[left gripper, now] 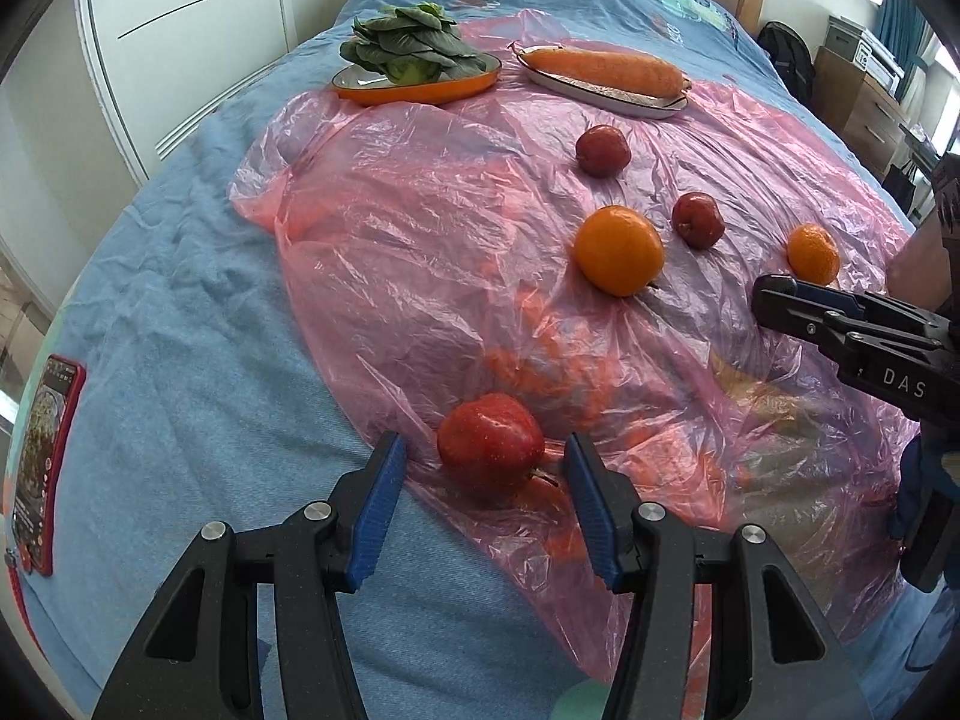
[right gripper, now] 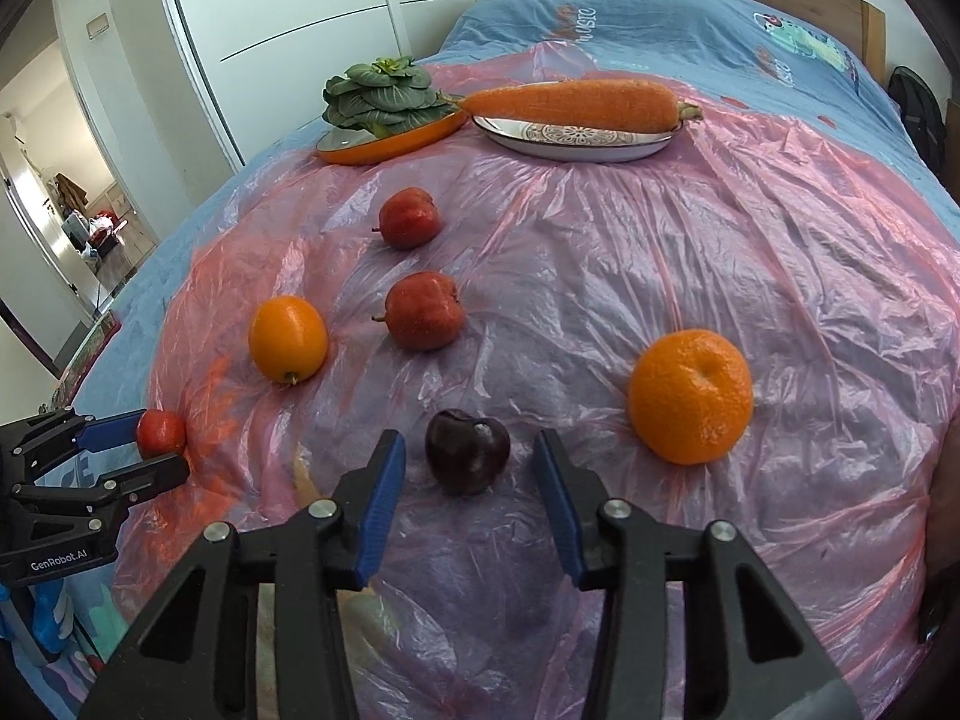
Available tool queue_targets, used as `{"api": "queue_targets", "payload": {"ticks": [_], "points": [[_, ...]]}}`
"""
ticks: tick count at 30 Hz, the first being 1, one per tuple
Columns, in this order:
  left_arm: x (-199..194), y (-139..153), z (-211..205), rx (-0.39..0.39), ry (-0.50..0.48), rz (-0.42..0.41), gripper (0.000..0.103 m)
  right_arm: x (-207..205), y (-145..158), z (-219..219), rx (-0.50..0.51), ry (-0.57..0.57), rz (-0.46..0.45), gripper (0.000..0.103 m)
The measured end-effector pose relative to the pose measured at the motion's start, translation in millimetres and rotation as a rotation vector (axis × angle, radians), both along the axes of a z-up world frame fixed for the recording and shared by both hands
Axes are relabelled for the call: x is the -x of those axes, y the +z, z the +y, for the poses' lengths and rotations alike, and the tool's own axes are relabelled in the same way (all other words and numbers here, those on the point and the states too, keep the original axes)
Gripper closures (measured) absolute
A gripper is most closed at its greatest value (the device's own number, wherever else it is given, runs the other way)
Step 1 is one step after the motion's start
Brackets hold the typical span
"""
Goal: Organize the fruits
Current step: 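Grasp the red apple with the left tool while the right tool grasps a dark plum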
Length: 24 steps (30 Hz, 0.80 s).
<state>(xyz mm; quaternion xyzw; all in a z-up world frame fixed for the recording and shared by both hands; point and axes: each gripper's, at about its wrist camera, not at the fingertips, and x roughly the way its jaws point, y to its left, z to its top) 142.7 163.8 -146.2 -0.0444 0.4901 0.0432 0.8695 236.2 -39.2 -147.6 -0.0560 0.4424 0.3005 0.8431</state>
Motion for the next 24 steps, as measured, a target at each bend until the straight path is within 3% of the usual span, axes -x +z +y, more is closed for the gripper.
{"api": "queue_targets", "payload": {"ticks": [4,9,15,20,24], "points": [[-0.9,-3.4,3.4,0.020,0.003,0.002,0.056,0.6,-1.8,4.8,0.003,0.009,-0.005,0.076],[-1.3,-7.1,5.5,0.039,0.002,0.000,0.058,1.0,-4.0,7.4,0.011,0.016,-0.012,0.078],[-0.9,-8.3,6.5,0.053,0.005,-0.008,0.072,0.4,-6.4,6.9,0.010,0.015,-0.013,0.081],[0.2,-8.2,6.3,0.051,0.006,-0.018,0.072,0.4,-6.5,7.1,0.009,0.015,-0.013,0.081],[2.2,-6.2,5.5,0.044,0.008,-0.030,0.072,0.0,-6.8,6.9,0.008,0.013,-0.013,0.088]]}}
